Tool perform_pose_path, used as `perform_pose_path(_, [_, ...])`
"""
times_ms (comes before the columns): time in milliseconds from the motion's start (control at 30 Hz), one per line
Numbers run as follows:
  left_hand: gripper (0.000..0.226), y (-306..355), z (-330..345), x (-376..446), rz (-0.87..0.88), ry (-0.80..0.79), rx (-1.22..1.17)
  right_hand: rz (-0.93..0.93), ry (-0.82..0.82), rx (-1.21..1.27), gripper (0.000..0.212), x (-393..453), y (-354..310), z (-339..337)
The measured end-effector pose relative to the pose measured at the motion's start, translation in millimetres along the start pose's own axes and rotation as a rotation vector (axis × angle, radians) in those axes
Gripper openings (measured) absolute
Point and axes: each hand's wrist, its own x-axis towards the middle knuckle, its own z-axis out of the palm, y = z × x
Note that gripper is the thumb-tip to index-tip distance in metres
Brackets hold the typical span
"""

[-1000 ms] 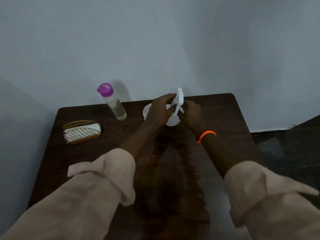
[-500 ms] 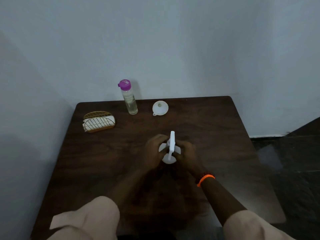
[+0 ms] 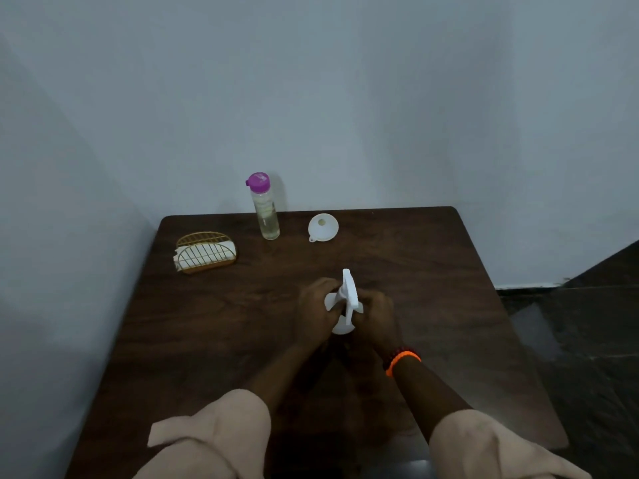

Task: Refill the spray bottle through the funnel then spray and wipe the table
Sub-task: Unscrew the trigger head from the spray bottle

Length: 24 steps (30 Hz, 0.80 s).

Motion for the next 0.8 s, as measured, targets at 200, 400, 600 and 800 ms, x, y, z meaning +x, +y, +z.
perform_pose_path(200, [0.025, 26.8, -36.1, -7.3, 0.301, -0.04, -0.35, 0.052, 0.007, 0.016, 0.012, -4.3, -8.0, -3.2])
perform_pose_path(400, [0.029, 25.9, -32.7, -5.9, 0.279, -0.073, -0.447, 0.085, 0.035, -0.047, 0.019, -4.1, -3.9, 5.5])
perform_pose_path(600, [0.06, 15.0, -41.2, -10.0, 0.268, -0.102, -0.509, 0.025, 0.037, -0.062, 0.037, -5.9, -7.8, 3.5])
perform_pose_path(800, [0.046, 16.3, -53.1, -12.0, 0.239, -0.104, -0.486, 0.072, 0.038, -0.013, 0.011, -4.8, -13.4, 3.1])
